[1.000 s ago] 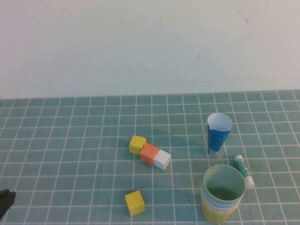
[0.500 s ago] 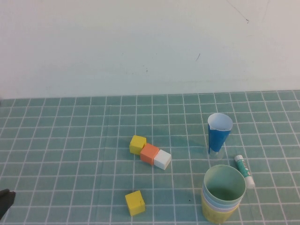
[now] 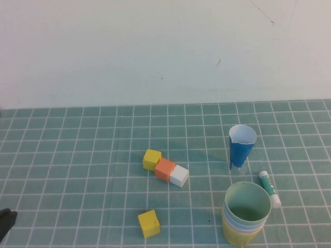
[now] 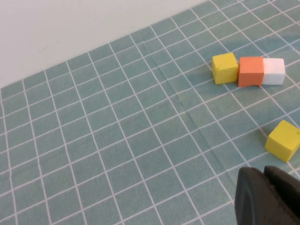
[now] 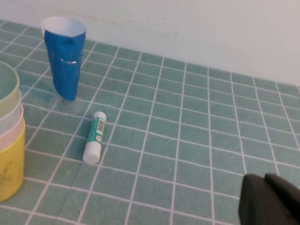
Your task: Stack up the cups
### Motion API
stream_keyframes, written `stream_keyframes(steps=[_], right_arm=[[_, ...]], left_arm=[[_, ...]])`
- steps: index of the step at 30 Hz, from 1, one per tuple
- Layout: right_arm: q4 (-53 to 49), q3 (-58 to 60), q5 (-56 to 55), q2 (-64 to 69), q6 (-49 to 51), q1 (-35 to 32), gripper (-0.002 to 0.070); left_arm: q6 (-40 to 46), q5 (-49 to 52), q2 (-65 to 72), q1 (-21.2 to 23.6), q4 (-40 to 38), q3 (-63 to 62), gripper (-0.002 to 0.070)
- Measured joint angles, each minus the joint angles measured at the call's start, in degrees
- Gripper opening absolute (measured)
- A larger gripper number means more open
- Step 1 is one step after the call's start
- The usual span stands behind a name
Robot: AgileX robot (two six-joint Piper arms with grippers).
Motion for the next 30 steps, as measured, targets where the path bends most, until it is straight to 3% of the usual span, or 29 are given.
stream_keyframes(steps=[16, 24, 30], right_arm=[[0.0, 0.0, 0.1, 0.0, 0.1, 0.0, -0.0001], [0.0, -0.1, 0.2, 0.0, 0.1, 0.0, -0.0001], [0.0, -0.1, 0.3, 0.0, 0.1, 0.0, -0.0001]], left_arm=[[0.0, 0.1, -0.2, 0.0, 0.1, 0.2, -0.0002], [-0.1, -0.8, -7.8, 0.1, 1.0, 7.2, -0.0002], [8.7, -5.2, -19.2, 4.5, -6.2, 9.1, -0.0002]])
